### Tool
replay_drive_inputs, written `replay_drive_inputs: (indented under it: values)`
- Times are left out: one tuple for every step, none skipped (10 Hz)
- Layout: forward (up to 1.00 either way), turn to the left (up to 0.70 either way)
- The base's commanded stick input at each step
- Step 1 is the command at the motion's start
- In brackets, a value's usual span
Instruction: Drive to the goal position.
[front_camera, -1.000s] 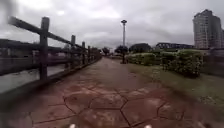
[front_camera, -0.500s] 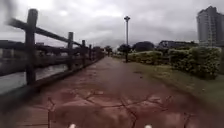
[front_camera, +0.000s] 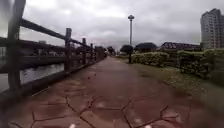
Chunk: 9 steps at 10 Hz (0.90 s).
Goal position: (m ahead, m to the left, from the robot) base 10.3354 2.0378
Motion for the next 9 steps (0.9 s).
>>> replay_drive_inputs:
  values:
    - [0.85,0.01]
    - [0.85,0.01]
    - [0.85,0.01]
    - [0.85,0.01]
    - [0.85,0.01]
    - [0.85,0.01]
    - [0.85,0.01]
    - [0.85,0.01]
    - [0.85,0.01]
